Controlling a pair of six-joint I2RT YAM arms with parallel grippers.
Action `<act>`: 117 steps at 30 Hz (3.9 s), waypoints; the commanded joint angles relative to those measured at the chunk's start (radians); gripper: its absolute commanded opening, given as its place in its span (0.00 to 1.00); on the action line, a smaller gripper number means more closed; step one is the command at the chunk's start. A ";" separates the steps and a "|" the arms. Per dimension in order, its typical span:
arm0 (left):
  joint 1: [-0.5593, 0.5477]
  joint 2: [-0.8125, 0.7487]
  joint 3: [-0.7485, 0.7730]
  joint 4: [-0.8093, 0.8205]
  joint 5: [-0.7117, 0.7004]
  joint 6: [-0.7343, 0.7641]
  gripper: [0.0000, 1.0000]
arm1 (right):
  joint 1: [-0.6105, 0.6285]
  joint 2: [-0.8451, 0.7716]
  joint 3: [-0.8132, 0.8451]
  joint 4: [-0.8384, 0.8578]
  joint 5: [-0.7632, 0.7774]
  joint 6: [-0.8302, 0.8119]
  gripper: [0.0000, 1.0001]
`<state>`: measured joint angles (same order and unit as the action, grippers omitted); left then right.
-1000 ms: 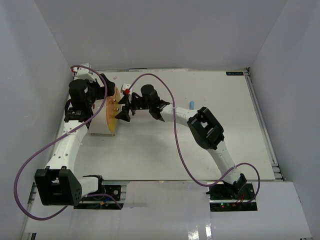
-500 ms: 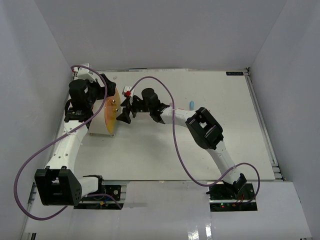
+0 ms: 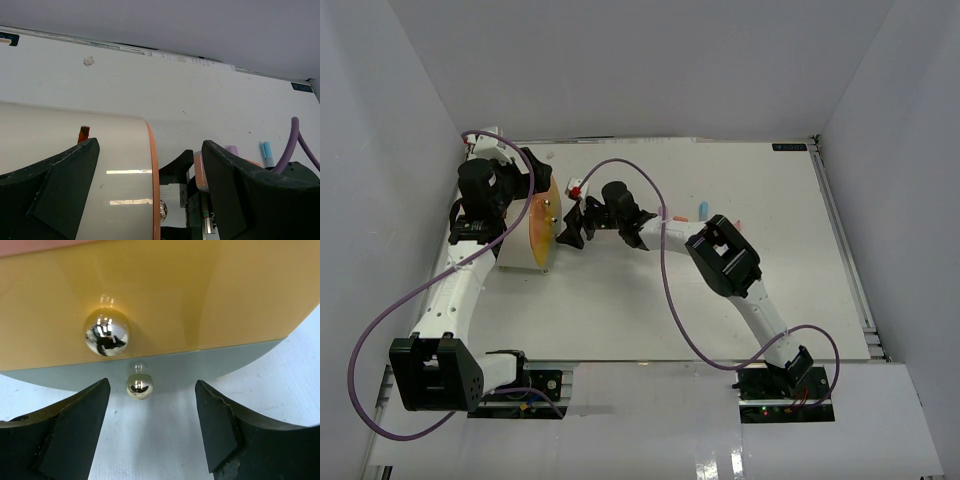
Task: Sort the stationery into containers
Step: Open the drawer in the storage box, then pick up the pen from the center of the board, then place the pen in the drawer.
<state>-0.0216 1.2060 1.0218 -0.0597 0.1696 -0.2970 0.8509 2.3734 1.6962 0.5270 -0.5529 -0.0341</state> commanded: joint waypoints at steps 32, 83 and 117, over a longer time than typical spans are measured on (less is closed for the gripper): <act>0.006 0.001 -0.038 -0.112 0.021 -0.013 0.94 | -0.044 -0.022 -0.042 0.045 -0.084 -0.003 0.17; 0.011 -0.031 -0.039 -0.111 0.042 -0.011 0.98 | -0.185 -0.350 -0.325 -0.662 0.887 0.375 0.66; 0.014 -0.029 -0.046 -0.103 0.053 -0.025 0.98 | 0.083 -0.436 -0.205 -0.338 0.705 0.629 0.23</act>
<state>-0.0147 1.1828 1.0088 -0.0662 0.2016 -0.2977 0.9276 1.8828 1.4101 0.1310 0.1703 0.5369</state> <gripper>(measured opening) 0.979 0.324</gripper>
